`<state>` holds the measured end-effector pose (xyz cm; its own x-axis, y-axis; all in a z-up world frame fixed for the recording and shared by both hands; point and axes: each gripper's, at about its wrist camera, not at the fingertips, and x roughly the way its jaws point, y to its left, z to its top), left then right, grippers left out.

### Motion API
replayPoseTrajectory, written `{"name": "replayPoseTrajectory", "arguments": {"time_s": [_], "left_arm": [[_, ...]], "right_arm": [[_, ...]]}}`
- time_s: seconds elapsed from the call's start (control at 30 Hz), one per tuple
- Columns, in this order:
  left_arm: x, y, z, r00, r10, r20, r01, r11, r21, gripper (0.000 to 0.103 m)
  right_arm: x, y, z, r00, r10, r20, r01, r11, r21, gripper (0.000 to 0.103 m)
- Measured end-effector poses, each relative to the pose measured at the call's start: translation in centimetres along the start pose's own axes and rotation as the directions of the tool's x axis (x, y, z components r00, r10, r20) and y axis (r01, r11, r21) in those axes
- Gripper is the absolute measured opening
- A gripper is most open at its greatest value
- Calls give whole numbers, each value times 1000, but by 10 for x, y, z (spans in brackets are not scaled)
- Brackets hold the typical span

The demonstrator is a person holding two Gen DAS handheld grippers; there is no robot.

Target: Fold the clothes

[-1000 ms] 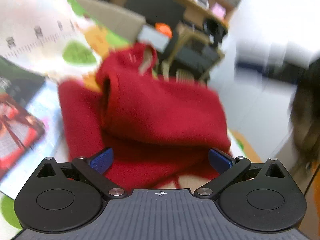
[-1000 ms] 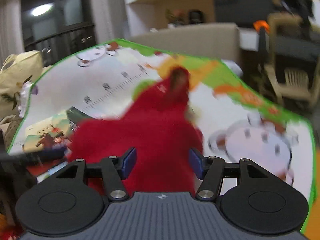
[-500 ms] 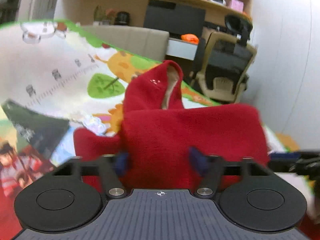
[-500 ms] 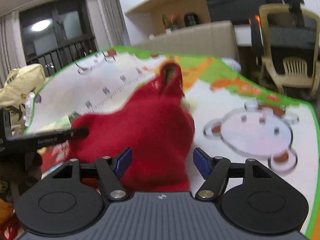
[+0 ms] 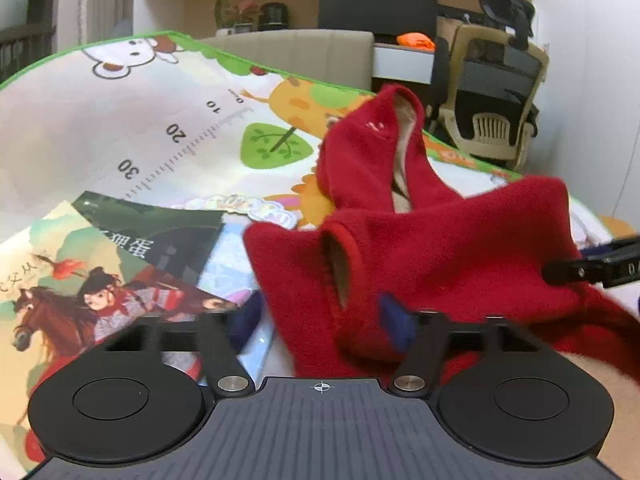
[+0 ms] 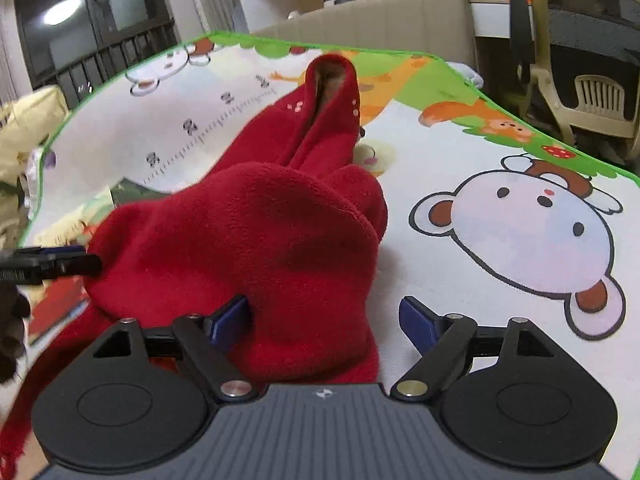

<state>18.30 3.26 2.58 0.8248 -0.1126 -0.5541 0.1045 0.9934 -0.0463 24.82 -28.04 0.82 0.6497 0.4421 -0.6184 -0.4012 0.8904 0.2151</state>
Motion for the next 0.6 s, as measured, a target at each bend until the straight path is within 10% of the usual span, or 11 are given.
{"name": "replayPoseTrajectory", "arguments": {"time_s": [0.1, 0.27, 0.47, 0.6], "left_arm": [[22, 5, 13, 998, -39, -39, 38, 999, -22, 95], [58, 14, 34, 989, -106, -100, 100, 993, -62, 72], [102, 17, 66, 992, -110, -65, 106, 992, -64, 61], [65, 17, 48, 994, -97, -44, 97, 995, 1, 70]], "right_arm": [[16, -4, 11, 997, 78, -23, -77, 997, 23, 53], [38, -2, 51, 999, 38, 17, -38, 999, 11, 44], [62, -24, 63, 995, -97, -11, 97, 994, 40, 63], [8, -13, 21, 986, -151, 63, 155, 987, -50, 64]]}}
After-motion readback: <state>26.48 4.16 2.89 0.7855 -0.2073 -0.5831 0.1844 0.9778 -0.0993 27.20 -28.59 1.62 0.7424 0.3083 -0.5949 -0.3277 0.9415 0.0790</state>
